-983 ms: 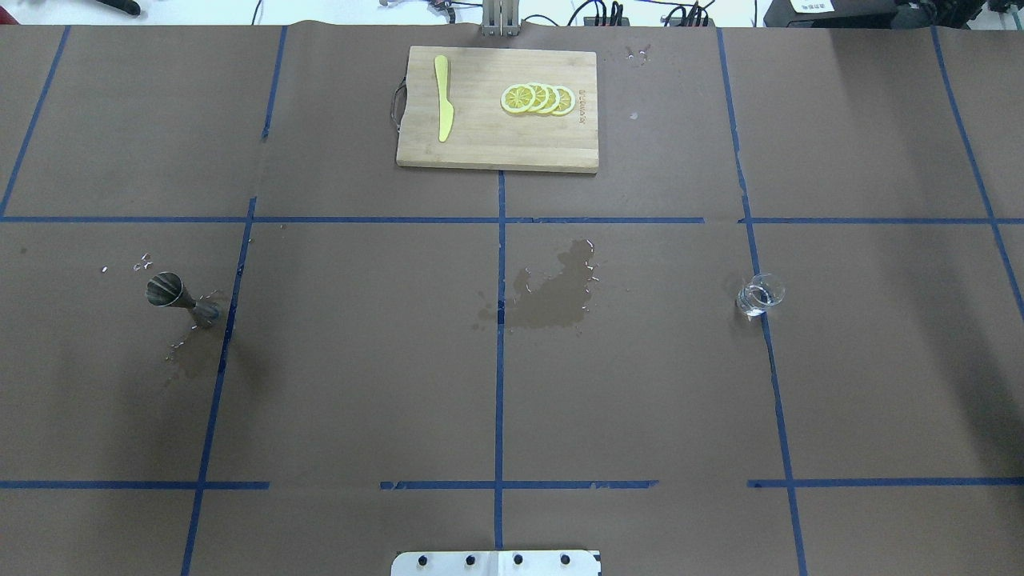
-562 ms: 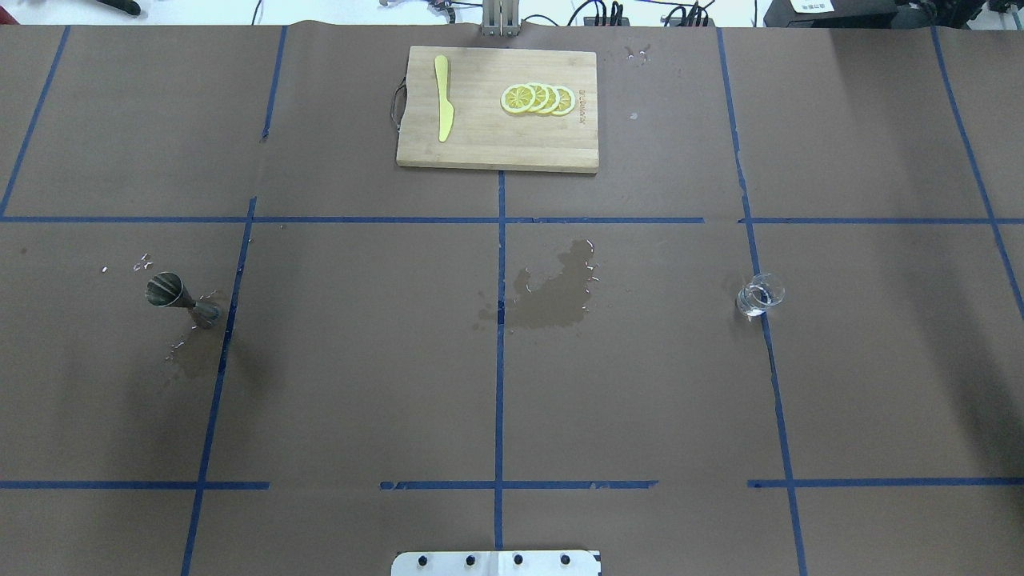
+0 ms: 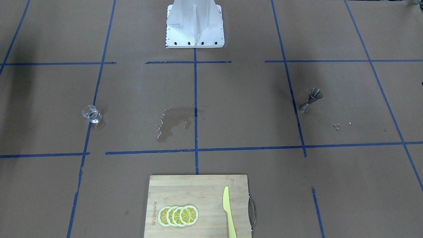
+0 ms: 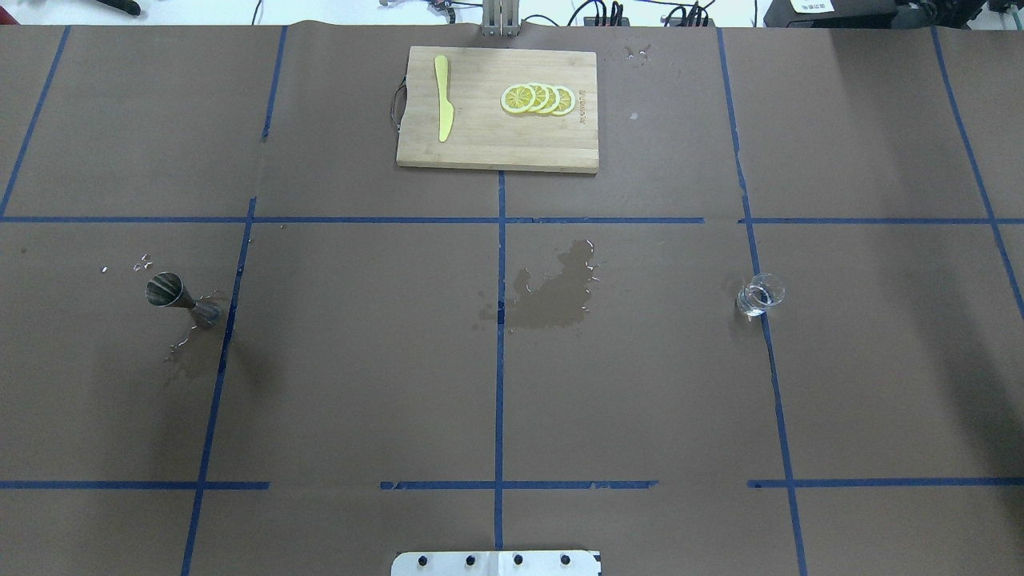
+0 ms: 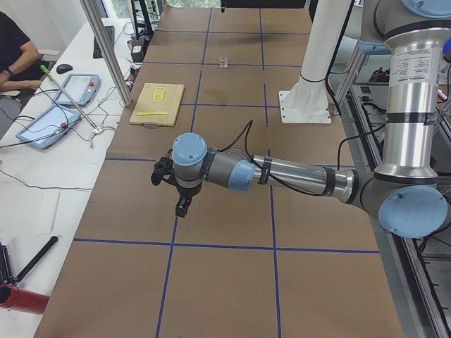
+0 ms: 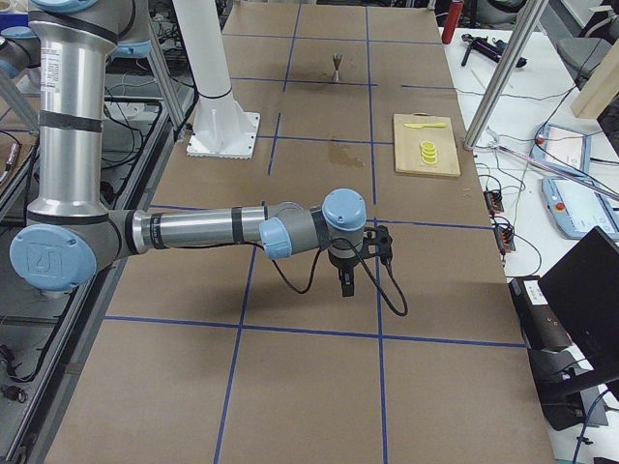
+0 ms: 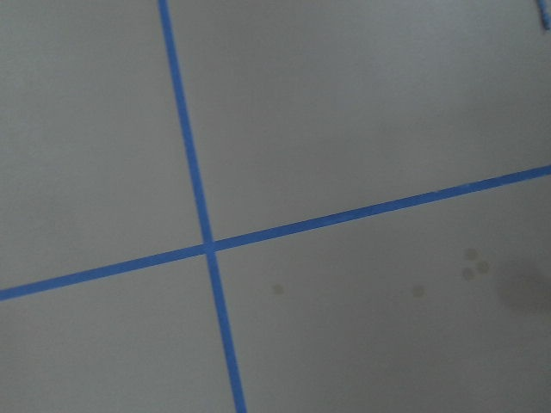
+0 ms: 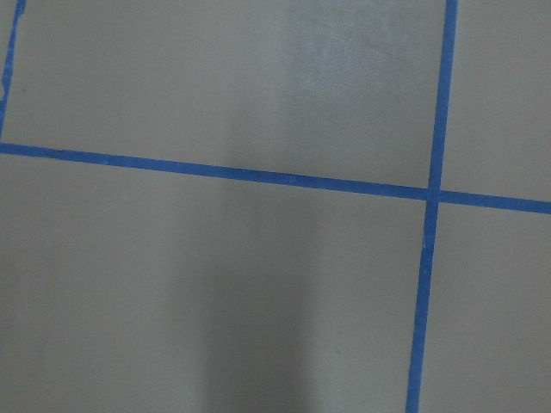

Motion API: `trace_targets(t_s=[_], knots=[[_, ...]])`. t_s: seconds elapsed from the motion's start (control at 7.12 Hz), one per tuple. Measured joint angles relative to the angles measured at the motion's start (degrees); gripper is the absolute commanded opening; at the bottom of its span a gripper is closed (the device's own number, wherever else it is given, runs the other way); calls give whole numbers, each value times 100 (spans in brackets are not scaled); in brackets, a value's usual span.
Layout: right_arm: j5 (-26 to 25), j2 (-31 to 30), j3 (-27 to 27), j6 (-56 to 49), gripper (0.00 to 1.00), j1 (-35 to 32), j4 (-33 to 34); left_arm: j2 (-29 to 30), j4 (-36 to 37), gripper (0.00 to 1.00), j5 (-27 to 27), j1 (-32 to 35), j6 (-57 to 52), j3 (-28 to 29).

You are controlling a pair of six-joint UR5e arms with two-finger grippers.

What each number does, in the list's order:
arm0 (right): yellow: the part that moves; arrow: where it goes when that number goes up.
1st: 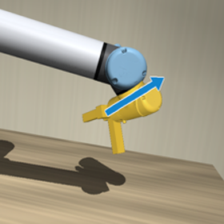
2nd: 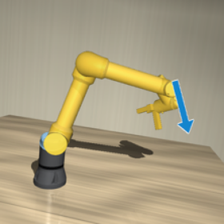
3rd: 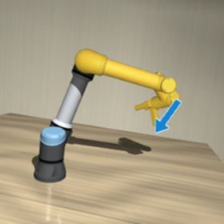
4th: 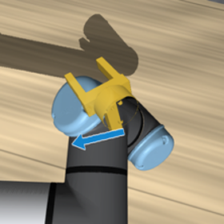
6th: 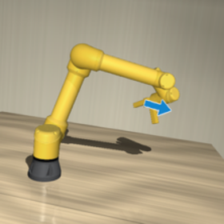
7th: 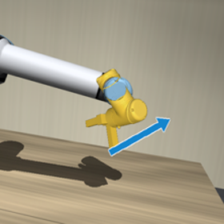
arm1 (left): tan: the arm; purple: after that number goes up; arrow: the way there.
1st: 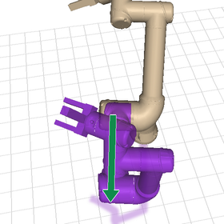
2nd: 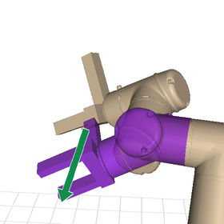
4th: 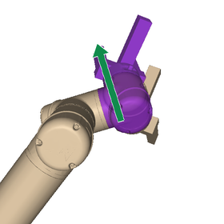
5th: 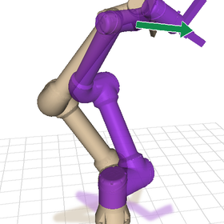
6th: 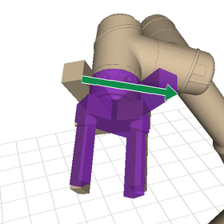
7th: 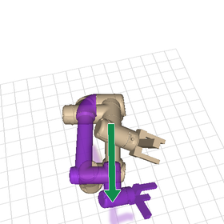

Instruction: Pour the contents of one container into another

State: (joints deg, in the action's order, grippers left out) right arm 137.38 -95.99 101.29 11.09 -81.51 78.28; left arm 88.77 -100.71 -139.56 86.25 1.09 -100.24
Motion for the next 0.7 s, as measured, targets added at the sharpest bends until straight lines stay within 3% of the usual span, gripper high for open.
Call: trace_targets(t_s=[0.42,0.7], knots=[[-2,17,60,15,100,214,-53,19,-1186,99,-108,-124,439,6],[5,21,181,12,100,246,-68,-48,-2516,99,331,-657,1939,36]])
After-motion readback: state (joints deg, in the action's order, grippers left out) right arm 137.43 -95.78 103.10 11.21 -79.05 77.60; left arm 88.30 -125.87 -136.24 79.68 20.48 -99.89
